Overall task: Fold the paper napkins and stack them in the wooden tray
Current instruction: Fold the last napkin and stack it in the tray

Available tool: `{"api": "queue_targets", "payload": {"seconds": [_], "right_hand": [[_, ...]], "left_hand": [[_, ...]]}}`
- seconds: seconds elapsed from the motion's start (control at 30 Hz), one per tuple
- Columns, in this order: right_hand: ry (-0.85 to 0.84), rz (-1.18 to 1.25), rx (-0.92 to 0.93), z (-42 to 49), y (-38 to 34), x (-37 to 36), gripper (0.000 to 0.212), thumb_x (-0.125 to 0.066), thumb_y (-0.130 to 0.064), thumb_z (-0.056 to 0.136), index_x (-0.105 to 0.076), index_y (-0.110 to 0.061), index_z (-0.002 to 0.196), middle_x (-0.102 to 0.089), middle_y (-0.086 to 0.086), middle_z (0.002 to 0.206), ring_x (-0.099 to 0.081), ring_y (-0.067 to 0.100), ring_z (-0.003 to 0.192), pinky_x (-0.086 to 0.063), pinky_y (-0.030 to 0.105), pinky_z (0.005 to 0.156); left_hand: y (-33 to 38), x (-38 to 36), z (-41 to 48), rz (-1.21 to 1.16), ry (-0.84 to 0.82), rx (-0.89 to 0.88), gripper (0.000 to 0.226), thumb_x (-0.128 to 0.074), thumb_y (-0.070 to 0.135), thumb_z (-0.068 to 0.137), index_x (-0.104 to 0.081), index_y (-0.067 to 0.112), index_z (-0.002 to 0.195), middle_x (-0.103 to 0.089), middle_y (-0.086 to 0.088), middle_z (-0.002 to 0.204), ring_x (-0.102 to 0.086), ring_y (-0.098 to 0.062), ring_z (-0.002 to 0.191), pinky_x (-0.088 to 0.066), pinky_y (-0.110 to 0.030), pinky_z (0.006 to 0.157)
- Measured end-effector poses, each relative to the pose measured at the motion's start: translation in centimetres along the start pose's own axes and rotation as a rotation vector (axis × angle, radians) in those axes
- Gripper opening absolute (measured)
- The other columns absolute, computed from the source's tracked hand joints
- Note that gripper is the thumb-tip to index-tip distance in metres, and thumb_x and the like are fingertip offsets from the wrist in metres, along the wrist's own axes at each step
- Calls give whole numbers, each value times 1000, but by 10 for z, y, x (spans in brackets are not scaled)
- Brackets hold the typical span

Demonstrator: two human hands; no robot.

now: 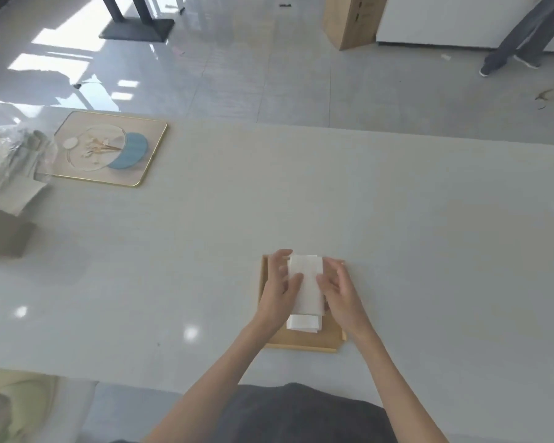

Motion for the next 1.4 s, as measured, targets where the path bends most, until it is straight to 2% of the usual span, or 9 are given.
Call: {"api": "queue_targets", "payload": {"seconds": [0.13, 0.3, 0.43, 0.57, 0.73, 0.9, 1.07, 1.23, 1.4], "right_hand": [[4, -15, -99, -14, 67, -4, 48, -57, -12, 102, -45, -41, 139, -68, 11, 106, -69, 24, 98, -59, 28, 72], [5, -187, -126, -9, 106, -6, 29, -57, -15, 102, -63, -32, 124, -61, -19, 121, -62, 12, 113, -54, 23, 91], [-83, -351, -133, 0, 117, -9, 41, -60, -10, 100, -58, -27, 137, -54, -13, 128, -61, 4, 105, -53, 21, 92], [-97, -494, -125, 8, 127, -13, 46, -59, -12, 100, -52, -29, 142, -50, -14, 121, -61, 6, 96, -50, 20, 84], [-57, -612, -123, 13, 138, -16, 48, -57, -15, 101, -48, -32, 145, -48, -12, 123, -62, 10, 92, -55, 30, 82], [-40, -682, -125, 14, 144, -15, 47, -55, -20, 102, -44, -37, 144, -45, -8, 126, -60, 11, 82, -55, 32, 77], [-35, -620, -136, 15, 150, -17, 48, -58, -20, 100, -45, -35, 143, -41, -3, 125, -58, 15, 100, -53, 34, 92], [218, -377, -159, 21, 148, -13, 38, -55, -21, 101, -54, -23, 139, -49, -3, 125, -54, 16, 117, -48, 35, 102], [134, -421, -216, 28, 149, -23, 43, -45, -25, 106, -48, -20, 148, -50, 3, 135, -53, 17, 121, -41, 26, 94]], "left_hand": [[-65, -6, -6, 191, -122, 110, 31, -49, 13, 103, -44, 30, 129, -58, -5, 111, -63, -10, 73, -54, -29, 68], [-114, -13, 0, 309, -225, 188, 53, -53, 7, 101, -42, 32, 146, -52, 3, 138, -59, -8, 87, -50, -15, 77], [-131, -16, 8, 390, -343, 150, 68, -54, 2, 100, -28, 30, 157, -40, 11, 144, -51, 0, 97, -47, -19, 91], [-145, -18, 16, 509, -422, 136, 76, -53, 2, 100, -14, 28, 161, -30, 6, 149, -47, 1, 90, -42, -14, 91], [-156, -23, 24, 654, -455, 163, 81, -50, 4, 101, -2, 27, 162, -18, 2, 158, -50, -16, 88, -50, -38, 98], [-167, -27, 23, 751, -405, 157, 85, -52, 5, 98, 1, 28, 161, -12, 0, 153, -55, -26, 104, -54, -45, 92], [-166, -31, 20, 779, -333, 210, 84, -52, 12, 98, 0, 35, 160, -11, -9, 157, -32, -34, 141, -48, -41, 102], [-159, -27, 21, 589, -96, 290, 69, -49, 26, 96, -14, 30, 155, -35, -6, 142, -44, -30, 123, -51, -48, 96], [-156, -25, 30, 597, -83, 320, 56, -48, 17, 100, -27, 18, 152, -41, -8, 137, -60, -30, 101, -57, -46, 79]]}}
Point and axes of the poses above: each hand's wrist, its own z-axis towards the middle knuckle, its own x-axis out of the back of the hand, y = z × x, the point moved 4 cm from there along z, towards the middle knuckle
